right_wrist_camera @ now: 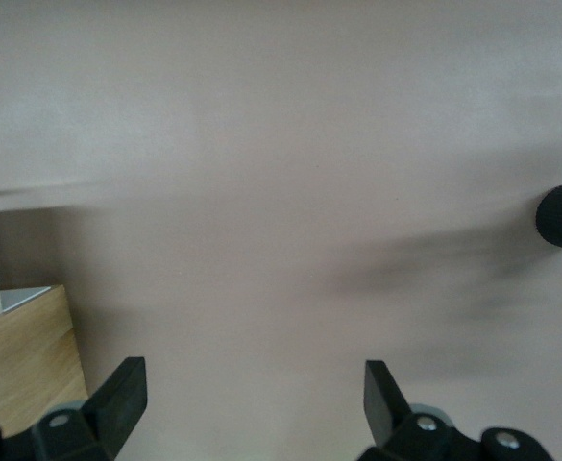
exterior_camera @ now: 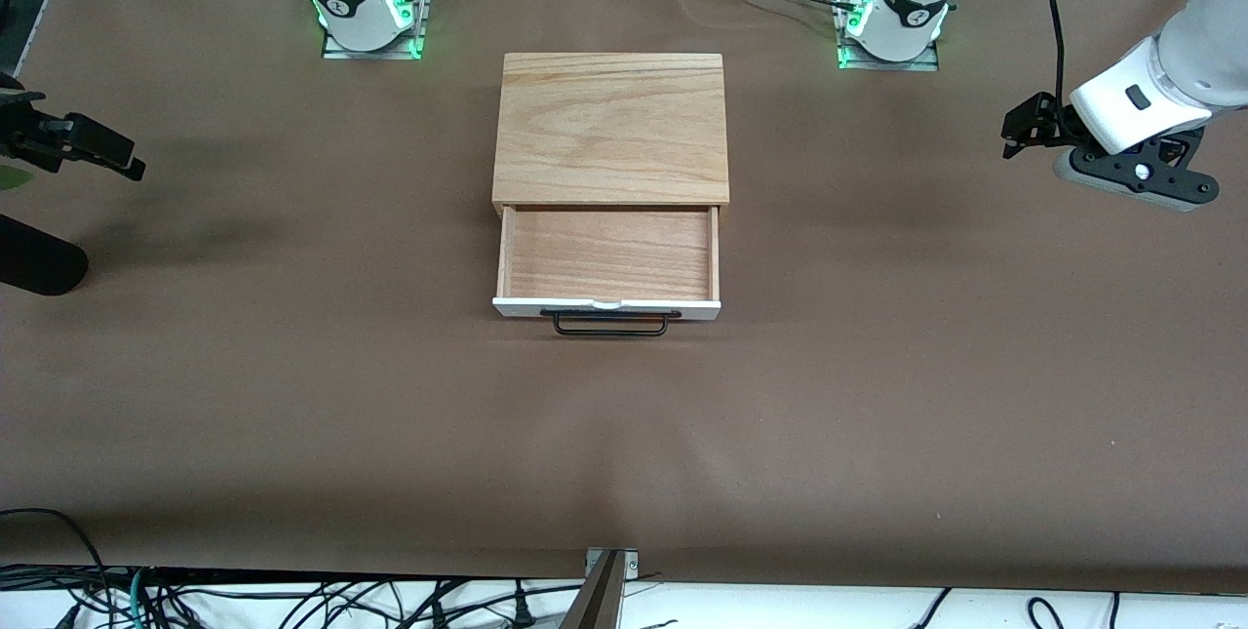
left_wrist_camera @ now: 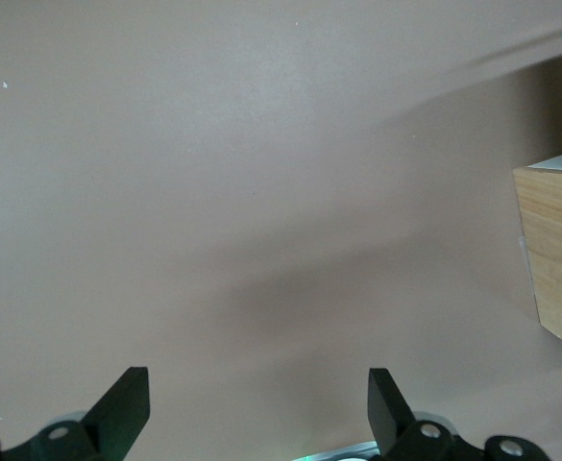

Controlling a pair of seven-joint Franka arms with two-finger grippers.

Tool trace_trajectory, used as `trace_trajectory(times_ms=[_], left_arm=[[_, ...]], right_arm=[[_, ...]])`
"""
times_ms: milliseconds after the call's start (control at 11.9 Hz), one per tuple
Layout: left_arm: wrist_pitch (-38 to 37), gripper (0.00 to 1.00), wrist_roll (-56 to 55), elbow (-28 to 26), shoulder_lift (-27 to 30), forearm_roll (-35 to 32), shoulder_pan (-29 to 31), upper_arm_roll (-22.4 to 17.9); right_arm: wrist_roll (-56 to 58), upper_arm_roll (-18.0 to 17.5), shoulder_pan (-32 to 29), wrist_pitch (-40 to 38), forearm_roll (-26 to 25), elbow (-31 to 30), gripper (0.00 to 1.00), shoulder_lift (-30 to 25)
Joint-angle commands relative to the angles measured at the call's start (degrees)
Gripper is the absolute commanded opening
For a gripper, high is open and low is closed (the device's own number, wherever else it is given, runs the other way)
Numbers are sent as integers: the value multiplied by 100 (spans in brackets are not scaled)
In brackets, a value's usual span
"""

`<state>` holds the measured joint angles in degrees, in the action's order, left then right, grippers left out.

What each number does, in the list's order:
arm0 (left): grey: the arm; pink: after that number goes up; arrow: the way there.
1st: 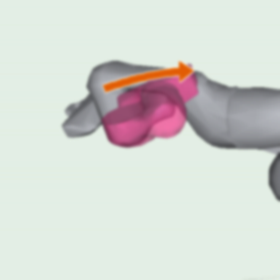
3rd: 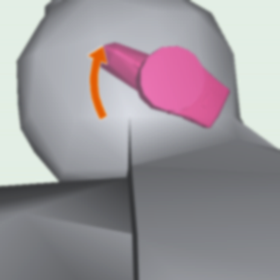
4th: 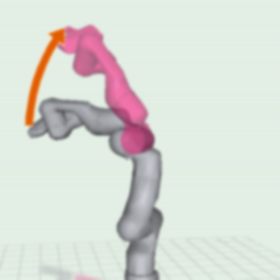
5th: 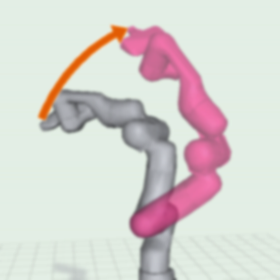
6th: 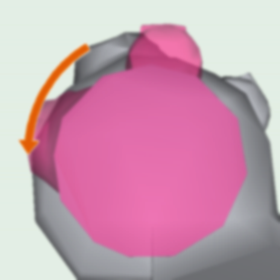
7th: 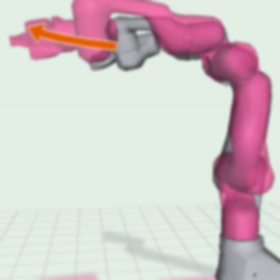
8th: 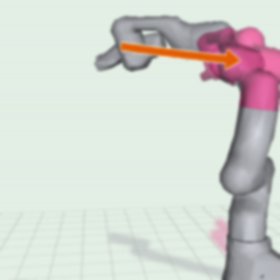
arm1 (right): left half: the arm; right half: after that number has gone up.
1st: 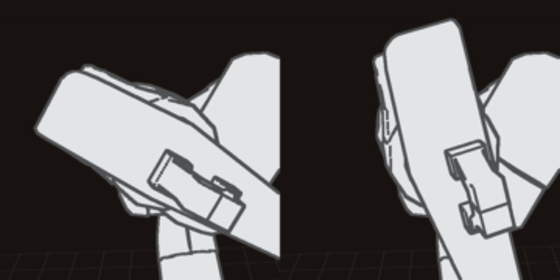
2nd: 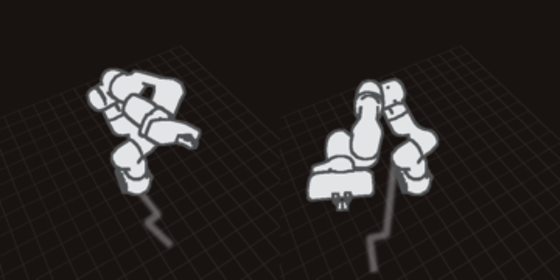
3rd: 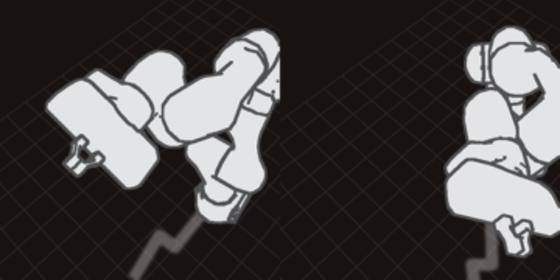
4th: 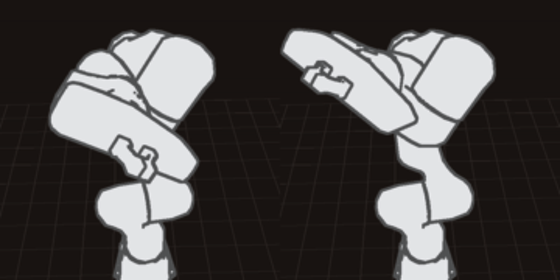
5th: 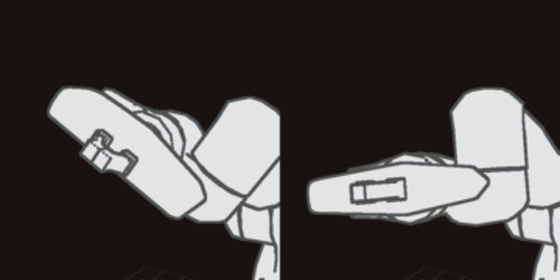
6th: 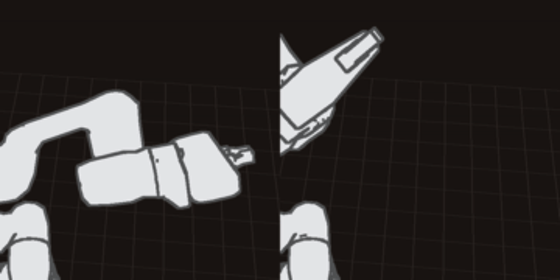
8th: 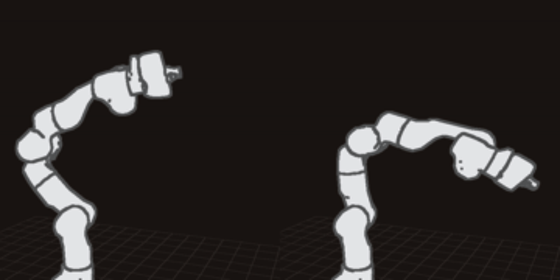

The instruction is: Pull top drawer with both arms simultaneously

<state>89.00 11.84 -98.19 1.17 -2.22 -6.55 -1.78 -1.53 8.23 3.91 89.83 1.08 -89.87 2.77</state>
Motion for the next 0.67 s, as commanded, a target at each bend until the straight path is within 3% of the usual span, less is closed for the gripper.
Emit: trace_trajectory(times_ms=[0,586], left_arm=[[-84,100,-33,99,-65,99,31,11],[-84,100,-33,99,-74,99,40,11]], right_arm=[[101,-50,-102,-10,-73,48,100,118],[92,-50,-101,-1,-73,118,100,198]])
